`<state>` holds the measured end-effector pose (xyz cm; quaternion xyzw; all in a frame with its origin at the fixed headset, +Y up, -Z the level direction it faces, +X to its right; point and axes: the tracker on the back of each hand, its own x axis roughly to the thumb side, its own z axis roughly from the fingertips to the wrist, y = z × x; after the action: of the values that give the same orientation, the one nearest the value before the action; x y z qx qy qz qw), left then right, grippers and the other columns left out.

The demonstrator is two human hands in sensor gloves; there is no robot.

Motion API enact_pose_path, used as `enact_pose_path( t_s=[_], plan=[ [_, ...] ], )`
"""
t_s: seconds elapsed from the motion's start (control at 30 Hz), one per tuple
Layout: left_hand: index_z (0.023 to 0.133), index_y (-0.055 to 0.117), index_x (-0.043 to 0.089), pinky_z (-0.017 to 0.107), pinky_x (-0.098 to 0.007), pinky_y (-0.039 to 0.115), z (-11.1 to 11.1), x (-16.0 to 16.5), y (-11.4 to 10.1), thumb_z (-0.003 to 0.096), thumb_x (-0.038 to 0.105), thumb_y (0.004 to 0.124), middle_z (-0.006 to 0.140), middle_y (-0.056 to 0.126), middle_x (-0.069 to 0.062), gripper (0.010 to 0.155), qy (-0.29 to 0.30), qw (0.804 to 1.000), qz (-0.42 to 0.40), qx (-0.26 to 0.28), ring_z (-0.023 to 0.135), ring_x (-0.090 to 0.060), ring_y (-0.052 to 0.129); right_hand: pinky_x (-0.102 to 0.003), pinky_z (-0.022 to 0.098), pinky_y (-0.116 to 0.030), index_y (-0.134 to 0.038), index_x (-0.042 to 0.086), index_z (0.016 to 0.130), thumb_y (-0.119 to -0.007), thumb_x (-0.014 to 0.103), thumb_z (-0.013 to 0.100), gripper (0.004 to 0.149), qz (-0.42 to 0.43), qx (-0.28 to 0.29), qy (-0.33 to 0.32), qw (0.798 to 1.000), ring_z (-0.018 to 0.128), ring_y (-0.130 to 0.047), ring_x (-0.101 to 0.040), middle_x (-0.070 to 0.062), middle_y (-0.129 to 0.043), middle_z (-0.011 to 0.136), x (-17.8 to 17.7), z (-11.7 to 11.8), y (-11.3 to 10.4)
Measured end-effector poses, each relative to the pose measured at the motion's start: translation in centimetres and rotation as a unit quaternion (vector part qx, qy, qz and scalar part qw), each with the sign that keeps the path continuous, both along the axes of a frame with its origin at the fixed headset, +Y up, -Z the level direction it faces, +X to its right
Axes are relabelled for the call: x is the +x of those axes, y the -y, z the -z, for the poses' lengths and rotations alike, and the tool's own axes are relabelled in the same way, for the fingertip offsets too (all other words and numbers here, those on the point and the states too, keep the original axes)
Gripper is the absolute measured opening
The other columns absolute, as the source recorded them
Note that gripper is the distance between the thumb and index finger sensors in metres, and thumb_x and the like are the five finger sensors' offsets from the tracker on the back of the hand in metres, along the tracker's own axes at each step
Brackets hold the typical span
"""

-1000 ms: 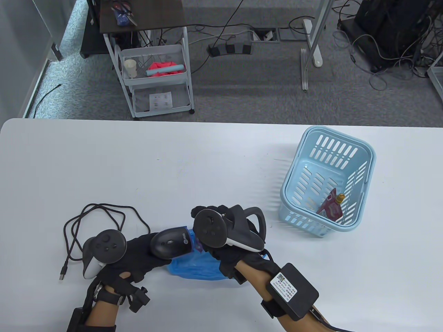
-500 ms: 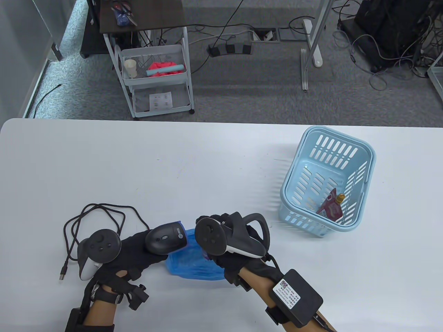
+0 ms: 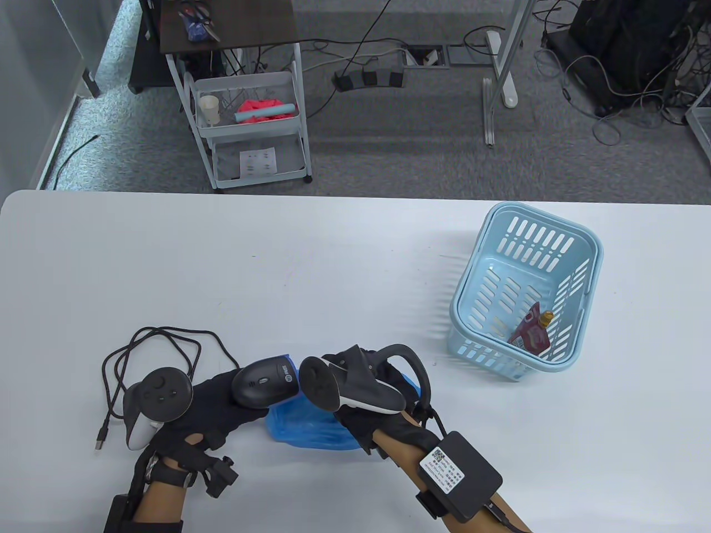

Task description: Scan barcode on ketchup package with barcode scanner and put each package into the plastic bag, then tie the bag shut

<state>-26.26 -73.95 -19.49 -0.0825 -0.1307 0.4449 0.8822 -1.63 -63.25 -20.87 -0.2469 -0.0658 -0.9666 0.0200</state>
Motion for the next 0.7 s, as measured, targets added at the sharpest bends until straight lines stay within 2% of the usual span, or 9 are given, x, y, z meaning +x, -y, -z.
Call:
enact_pose_path(
  t_s=[0.57, 0.7],
  plan=[
    [0.087, 0.084, 0.026, 0.057, -0.048, 0.080, 0.03, 0.07, 0.00, 0.0406, 0.049, 0.091, 0.085, 0.090, 0.006, 0.052, 0.001, 1.000, 0.006, -0.001, 0.065, -0.025, 0.100, -0.038, 0.033, -0.081, -0.082, 0.007, 0.086, -0.089, 0.028, 0.046, 0.046, -0.038, 0.014, -0.004, 0.999, 0.048, -0.093, -0.032, -0.017, -0.095, 0.072, -0.38, -0.30, 0.76],
    [0.087, 0.084, 0.026, 0.057, -0.048, 0.080, 0.05, 0.10, 0.03, 0.0409, 0.049, 0.091, 0.085, 0.090, 0.006, 0.052, 0.001, 1.000, 0.006, -0.002, 0.065, -0.025, 0.100, -0.039, 0.035, -0.081, -0.080, 0.008, 0.088, -0.087, 0.029, 0.048, 0.046, -0.041, 0.000, 0.001, 0.999, 0.050, -0.093, -0.032, -0.016, -0.094, 0.074, -0.16, -0.19, 0.64]
  ],
)
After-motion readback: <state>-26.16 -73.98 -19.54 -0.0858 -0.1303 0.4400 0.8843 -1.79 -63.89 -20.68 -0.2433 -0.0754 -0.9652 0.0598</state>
